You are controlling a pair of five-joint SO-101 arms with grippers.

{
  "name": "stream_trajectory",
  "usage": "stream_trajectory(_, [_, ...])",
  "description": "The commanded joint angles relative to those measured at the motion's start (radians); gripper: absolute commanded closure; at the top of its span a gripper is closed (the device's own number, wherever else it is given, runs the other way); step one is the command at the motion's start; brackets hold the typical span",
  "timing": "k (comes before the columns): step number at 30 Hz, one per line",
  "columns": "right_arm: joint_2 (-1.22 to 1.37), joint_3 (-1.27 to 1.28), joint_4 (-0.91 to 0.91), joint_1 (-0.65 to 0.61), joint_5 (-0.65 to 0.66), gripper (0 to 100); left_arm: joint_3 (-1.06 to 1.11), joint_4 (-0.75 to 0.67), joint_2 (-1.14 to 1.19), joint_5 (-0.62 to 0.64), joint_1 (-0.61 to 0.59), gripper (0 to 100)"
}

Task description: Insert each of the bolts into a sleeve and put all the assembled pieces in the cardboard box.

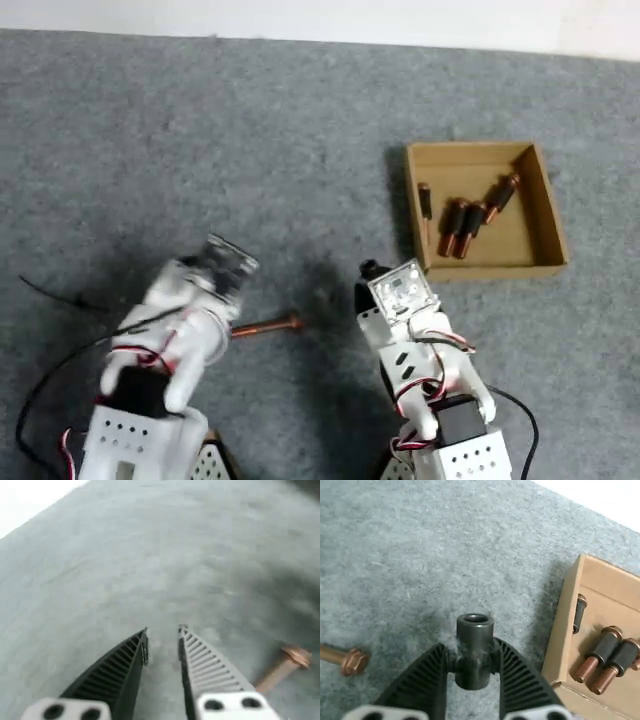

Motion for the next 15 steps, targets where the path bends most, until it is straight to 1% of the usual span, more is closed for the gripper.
stream_trajectory(1, [-0.008, -0.008, -0.001, 0.015, -0.009, 99.3, -0.054, 0.104, 0.001, -0.138, 0.203, 88])
stream_trajectory(4, [-0.008, -0.010, -0.001, 0.016, -0.009, 99.3, -0.054, 0.137, 0.001, -0.201, 0.262, 88])
stream_trajectory(7, [-0.008, -0.004, -0.035, 0.016, -0.008, 99.3, -0.054, 0.138, 0.001, -0.209, 0.266, 87])
stream_trajectory(10, [-0.008, -0.002, -0.041, 0.016, -0.008, 99.3, -0.050, 0.141, 0.004, -0.242, 0.266, 83])
stream_trajectory(12, [-0.008, -0.001, -0.041, 0.016, -0.008, 99.3, -0.054, 0.157, 0.039, -0.275, 0.268, 83])
stream_trajectory(15, [-0.008, -0.001, -0.041, 0.016, -0.009, 99.3, -0.082, 0.153, 0.159, -0.316, 0.269, 83])
